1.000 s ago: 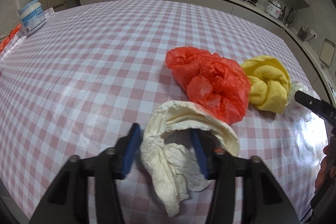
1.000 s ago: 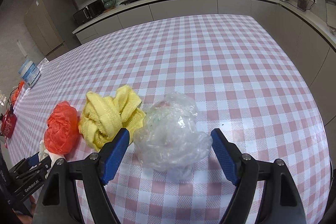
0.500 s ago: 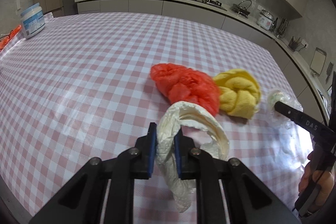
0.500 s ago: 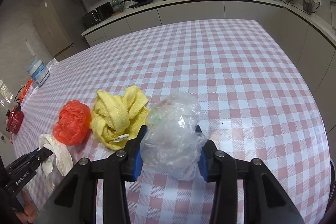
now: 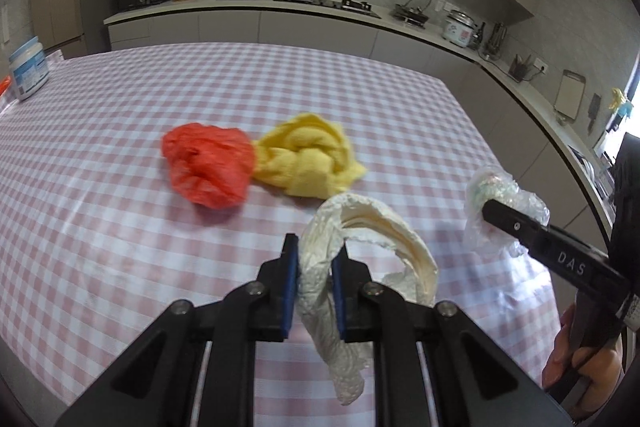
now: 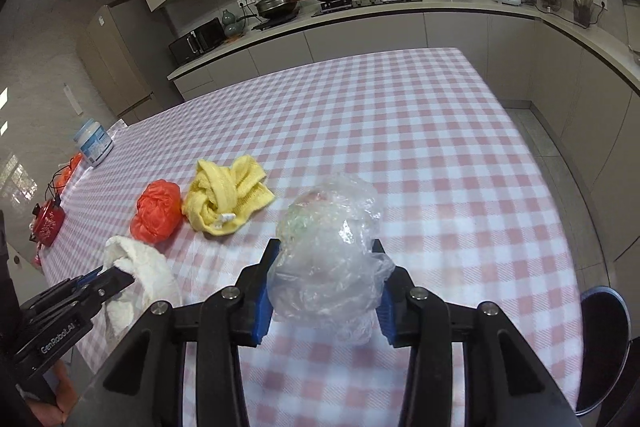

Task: Collect trash
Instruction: 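Lift and carry the white glove and clear plastic bag over the black bin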

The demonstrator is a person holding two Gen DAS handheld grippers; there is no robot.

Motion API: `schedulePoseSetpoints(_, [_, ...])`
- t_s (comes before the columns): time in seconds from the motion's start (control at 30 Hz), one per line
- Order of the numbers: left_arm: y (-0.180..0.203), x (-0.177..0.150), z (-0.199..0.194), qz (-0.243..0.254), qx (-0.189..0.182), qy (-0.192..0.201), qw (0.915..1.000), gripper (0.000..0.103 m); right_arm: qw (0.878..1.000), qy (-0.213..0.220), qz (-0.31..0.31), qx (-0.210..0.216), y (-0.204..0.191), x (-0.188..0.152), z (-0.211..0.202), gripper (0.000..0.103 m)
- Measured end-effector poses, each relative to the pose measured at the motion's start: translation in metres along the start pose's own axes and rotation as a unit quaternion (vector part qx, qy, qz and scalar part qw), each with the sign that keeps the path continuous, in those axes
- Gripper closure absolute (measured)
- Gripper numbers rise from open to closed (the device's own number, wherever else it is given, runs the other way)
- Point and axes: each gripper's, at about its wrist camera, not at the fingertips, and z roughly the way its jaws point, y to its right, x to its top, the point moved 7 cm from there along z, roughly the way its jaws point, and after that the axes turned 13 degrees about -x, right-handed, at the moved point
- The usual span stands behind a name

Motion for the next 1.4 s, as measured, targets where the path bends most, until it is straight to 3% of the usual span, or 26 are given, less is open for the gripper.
schedulePoseSetpoints(0.67, [0.199,-0.025,0.047,0.091,-0.084,-0.027,0.992,0.086,0.994,0.018,0.083,-0.076,0.191,-0.042,-0.089,0.059])
schedulePoseSetpoints(1.0, [0.295,-0.047,0.076,0.138,-0.135,-0.059,0.9794,0.086,0.982,0.018,0.138,-0.126,0.289,-0.071,-0.122,0.059])
schedulePoseSetpoints(1.4, [0.382,-0.079,0.108,0.183,-0.181,-0.101,0.961,0.086,0.966,0.007,0.191,-0.175,0.374,-0.115,-0.151,0.059])
